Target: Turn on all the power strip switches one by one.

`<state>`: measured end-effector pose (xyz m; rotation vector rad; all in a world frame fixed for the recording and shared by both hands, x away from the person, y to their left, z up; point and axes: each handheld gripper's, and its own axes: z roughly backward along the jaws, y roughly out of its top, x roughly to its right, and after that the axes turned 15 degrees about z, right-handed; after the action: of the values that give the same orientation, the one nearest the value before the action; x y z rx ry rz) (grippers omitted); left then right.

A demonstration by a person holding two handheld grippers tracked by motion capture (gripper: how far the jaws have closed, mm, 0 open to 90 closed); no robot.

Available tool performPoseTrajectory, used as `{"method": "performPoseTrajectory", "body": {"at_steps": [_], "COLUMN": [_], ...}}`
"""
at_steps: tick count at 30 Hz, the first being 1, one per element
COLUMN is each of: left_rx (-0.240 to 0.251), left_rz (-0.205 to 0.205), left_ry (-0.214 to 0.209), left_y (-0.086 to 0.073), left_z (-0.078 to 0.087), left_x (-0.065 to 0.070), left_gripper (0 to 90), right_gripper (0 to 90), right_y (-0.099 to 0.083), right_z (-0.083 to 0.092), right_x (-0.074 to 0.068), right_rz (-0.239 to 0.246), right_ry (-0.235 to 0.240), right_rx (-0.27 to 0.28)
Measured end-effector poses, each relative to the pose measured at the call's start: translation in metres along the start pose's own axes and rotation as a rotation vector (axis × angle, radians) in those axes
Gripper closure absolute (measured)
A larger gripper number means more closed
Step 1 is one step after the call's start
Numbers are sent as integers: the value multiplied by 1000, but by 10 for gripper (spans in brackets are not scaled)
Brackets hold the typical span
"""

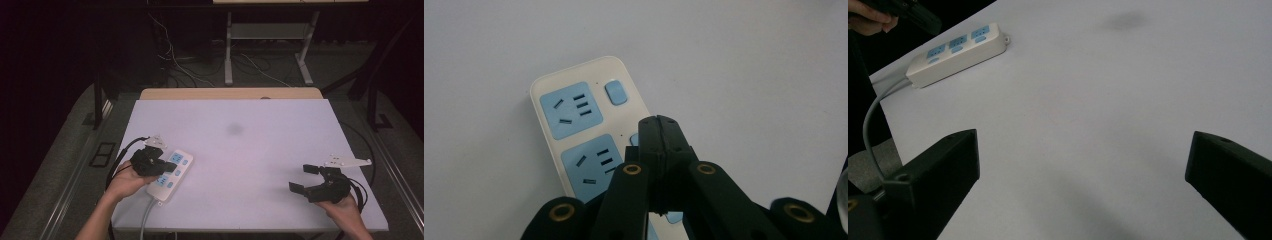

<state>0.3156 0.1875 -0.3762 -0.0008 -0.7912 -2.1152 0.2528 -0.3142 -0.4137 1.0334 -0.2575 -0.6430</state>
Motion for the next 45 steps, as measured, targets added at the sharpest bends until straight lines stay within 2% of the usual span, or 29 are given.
{"method": "performPoseTrajectory", "body": {"at_steps": [15,34,45], "left_rx": [-8,-33,-23], "left_rz": [-3,2,10], "left_ry": [6,12,0], "left_y": [3,-3,-4], "left_z": [-10,-23,-27], "left_x": [-1,-4,-6], "left_gripper": [892,892,892], "right_gripper": [7,7,7], "right_y": [0,0,-1], "right_z": [-1,0,0], "right_x": [0,-1,0], "right_rz": [6,6,6], "right_ry": [4,5,4], "right_rx": [-5,-6,-7]}}
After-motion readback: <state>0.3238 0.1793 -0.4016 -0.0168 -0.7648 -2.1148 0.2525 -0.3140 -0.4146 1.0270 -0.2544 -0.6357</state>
